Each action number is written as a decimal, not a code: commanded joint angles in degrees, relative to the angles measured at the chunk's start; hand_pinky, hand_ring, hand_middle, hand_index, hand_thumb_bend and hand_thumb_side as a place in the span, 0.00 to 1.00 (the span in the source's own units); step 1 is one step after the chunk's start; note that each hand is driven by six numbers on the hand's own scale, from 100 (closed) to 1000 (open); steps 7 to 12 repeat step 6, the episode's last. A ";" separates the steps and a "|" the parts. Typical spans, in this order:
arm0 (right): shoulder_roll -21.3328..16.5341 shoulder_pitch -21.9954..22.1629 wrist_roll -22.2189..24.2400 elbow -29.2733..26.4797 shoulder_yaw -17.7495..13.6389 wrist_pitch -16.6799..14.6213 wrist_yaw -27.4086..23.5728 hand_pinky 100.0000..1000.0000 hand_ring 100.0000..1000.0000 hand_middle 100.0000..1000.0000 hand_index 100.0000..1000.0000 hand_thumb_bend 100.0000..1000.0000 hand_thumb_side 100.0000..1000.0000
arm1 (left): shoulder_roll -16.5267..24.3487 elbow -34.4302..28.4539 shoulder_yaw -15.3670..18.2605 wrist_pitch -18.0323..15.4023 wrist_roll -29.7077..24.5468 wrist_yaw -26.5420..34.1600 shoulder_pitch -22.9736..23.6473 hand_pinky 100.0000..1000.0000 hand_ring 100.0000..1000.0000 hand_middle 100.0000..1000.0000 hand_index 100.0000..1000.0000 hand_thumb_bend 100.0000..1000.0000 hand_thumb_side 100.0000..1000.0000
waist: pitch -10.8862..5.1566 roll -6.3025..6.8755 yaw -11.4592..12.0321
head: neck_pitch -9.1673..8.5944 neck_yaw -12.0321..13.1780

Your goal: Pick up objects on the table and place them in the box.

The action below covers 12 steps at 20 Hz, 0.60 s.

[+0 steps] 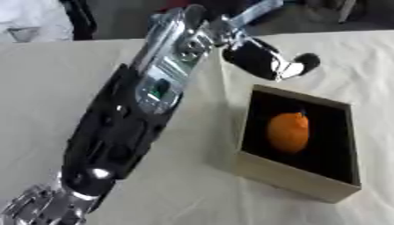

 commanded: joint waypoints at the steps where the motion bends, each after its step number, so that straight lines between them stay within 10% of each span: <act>1: -1.89 -0.21 -0.30 -1.02 -0.59 0.23 0.54 0.55 0.65 0.54 0.75 0.00 0.78 | 5.43 -4.39 3.17 2.87 3.08 3.03 0.72 0.59 0.71 0.73 0.77 0.23 0.29 | -1.36 -0.17 0.43 | 0.69 -1.00; 12: -2.31 0.13 -0.48 -1.02 -0.77 0.37 0.81 0.55 0.65 0.54 0.75 0.00 0.78 | 12.42 -6.80 7.74 7.74 9.45 7.84 5.99 0.61 0.72 0.74 0.77 0.16 0.39 | -1.67 -0.27 1.76 | 0.93 -2.14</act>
